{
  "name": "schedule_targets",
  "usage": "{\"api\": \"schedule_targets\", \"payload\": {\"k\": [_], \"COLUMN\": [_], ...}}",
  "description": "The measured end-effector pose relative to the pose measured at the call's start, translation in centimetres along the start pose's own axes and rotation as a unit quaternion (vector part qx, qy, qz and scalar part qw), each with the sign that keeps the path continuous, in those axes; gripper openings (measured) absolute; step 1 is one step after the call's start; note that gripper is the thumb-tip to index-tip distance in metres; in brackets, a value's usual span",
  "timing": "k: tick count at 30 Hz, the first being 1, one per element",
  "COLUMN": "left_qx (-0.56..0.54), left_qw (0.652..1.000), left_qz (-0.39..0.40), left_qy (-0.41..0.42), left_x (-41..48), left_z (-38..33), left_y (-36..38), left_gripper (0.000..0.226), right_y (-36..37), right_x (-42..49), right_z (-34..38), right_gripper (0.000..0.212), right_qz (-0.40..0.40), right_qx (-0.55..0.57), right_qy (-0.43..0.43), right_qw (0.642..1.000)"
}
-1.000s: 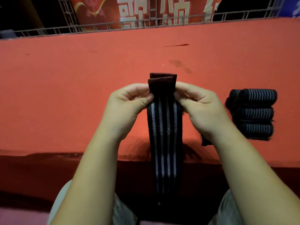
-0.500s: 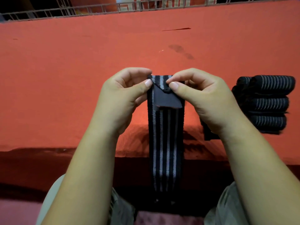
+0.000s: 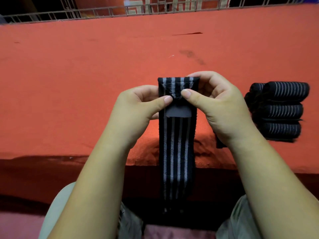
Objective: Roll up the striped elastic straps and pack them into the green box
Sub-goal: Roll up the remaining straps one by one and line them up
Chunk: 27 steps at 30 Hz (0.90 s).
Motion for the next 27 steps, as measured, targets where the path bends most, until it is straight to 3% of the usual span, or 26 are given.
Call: {"api": "schedule_targets", "payload": {"k": [4,8,12,15,21,27], "left_qx": [-0.055,-0.096,-0.134,-0.137,-0.092,-0.127], "left_qw": [0.998,0.994,0.989,0.989,0.993,0.992], "left_qz": [-0.023,-0.046,-0.042,-0.021,0.078,0.013], "left_qy": [0.023,0.034,0.041,0.046,-0.006,-0.021], "left_x": [-0.1,-0.4,-1.0,-1.4,-2.0,-1.2], "left_z": [-0.6,-1.2,-2.1,-2.9,-1.5,0.6], "left_y": [-0.1,-0.5,-0.2,-0.2,-1.1,-0.4], "left_gripper": [0.02,0.02,0.02,0.022,0.029,0.02], "right_y": [0.0,0.3,1.0,1.3,1.3,1.3], "right_x": [-0.6,-1.6,-1.8,-1.8,-1.3,-1.5], "right_z": [0.6,0.1,0.8,1.6,1.3,0.0], "right_gripper": [0.02,0.047,0.034,0.036,0.037,0.026], "right_qz": [0.036,0.096,0.064,0.031,-0.019,-0.013], "right_qx": [-0.056,-0.12,-0.073,-0.05,-0.032,-0.044], "right_qy": [0.055,0.105,0.076,0.05,0.051,0.079], "right_qw": [0.996,0.983,0.992,0.997,0.998,0.996]}}
Point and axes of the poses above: each hand's wrist, its own x-axis towards the middle knuckle, its own y-axis out of the palm, z = x × y, the point moved 3 cm from there along x, towards the middle knuckle, and after that the axes turned 4 degrees about z, right-handed, at the moved point
